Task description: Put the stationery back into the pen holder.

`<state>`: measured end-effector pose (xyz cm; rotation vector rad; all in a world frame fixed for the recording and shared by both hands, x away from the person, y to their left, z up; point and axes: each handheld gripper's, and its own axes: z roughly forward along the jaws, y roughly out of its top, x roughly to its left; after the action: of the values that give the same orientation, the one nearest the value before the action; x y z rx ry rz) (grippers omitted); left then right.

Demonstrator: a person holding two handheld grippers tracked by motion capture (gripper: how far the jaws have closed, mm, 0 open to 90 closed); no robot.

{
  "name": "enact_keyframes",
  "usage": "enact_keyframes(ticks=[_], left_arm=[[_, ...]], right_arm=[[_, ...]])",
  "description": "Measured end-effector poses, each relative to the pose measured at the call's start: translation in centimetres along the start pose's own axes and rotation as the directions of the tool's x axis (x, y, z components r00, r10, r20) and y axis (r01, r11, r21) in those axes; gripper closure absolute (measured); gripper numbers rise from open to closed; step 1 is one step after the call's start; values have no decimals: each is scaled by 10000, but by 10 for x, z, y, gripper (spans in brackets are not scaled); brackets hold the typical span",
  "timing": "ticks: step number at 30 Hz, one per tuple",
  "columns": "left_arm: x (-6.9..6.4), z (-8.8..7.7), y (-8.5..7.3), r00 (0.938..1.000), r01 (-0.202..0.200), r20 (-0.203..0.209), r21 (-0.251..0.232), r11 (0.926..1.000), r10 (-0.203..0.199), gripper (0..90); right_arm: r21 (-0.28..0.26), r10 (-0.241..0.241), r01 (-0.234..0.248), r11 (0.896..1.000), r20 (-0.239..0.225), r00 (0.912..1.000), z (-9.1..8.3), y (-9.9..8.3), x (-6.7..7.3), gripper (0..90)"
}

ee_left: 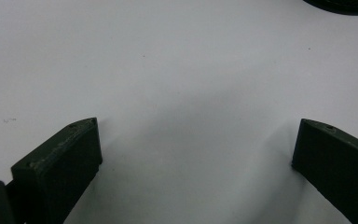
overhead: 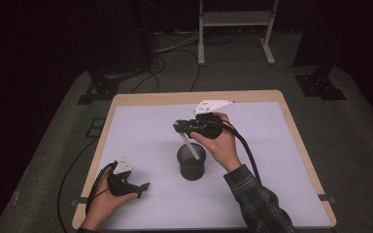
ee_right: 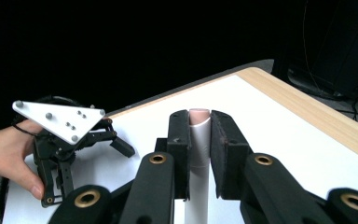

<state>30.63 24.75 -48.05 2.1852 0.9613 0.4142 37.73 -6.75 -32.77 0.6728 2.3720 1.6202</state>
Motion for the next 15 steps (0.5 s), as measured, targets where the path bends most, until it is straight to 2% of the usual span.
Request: enact_keyframes(ticks=[15], left_arm=[[0, 0, 0, 10000, -15, -5, 39, 10000, 15, 3]], right_arm=[[570, 141, -142, 9983, 26, 9999, 8, -27, -4, 778]])
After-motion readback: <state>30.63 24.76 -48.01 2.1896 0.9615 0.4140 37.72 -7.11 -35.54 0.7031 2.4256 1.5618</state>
